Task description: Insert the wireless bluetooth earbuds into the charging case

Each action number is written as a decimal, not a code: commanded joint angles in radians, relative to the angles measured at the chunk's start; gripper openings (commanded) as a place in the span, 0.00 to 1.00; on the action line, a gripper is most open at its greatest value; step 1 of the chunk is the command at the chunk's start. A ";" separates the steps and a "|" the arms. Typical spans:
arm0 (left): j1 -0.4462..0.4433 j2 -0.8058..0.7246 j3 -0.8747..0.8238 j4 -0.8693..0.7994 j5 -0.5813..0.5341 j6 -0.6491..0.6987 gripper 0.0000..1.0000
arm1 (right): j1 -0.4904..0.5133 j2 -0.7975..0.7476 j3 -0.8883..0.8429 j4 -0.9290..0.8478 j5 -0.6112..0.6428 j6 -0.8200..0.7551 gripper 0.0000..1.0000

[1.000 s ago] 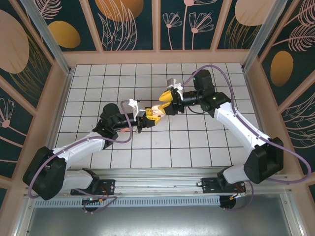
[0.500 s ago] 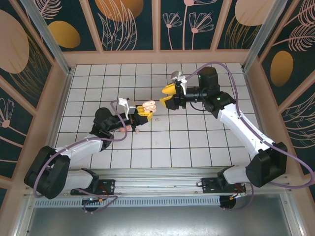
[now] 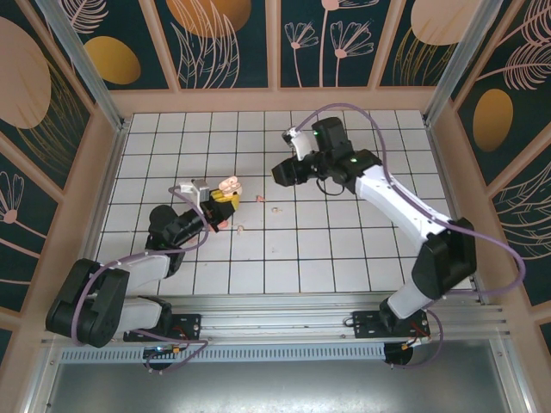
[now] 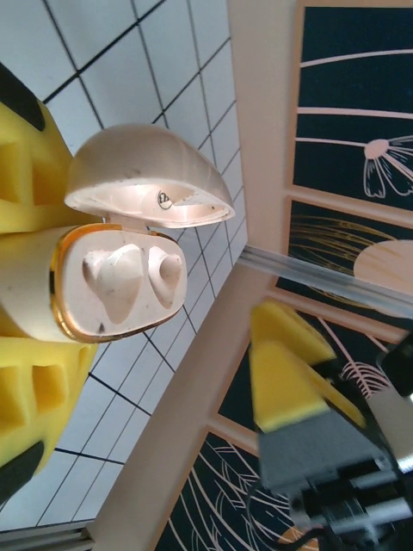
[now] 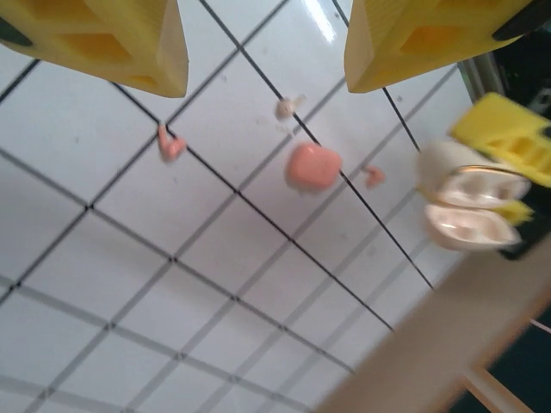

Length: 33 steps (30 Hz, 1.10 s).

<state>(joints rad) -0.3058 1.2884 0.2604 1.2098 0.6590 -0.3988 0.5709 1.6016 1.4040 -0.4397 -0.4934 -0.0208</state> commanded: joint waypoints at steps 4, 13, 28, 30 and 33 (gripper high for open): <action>0.005 0.038 -0.042 0.148 -0.047 -0.049 0.08 | 0.011 0.164 0.164 -0.230 0.037 -0.181 0.53; 0.008 0.077 -0.021 0.120 -0.069 -0.025 0.07 | 0.018 0.248 0.128 -0.345 0.044 -0.867 0.55; 0.051 0.145 -0.012 0.154 -0.067 -0.046 0.07 | 0.037 0.475 0.200 -0.315 0.120 -1.274 0.51; 0.058 0.143 -0.010 0.154 -0.069 -0.046 0.07 | 0.042 0.503 0.221 -0.317 0.115 -1.287 0.50; 0.062 0.140 -0.007 0.148 -0.068 -0.048 0.07 | 0.049 0.532 0.241 -0.312 0.110 -1.292 0.49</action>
<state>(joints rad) -0.2531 1.4261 0.2272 1.3060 0.5919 -0.4328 0.6067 2.1098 1.6020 -0.7464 -0.3824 -1.2617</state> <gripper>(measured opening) 0.209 0.497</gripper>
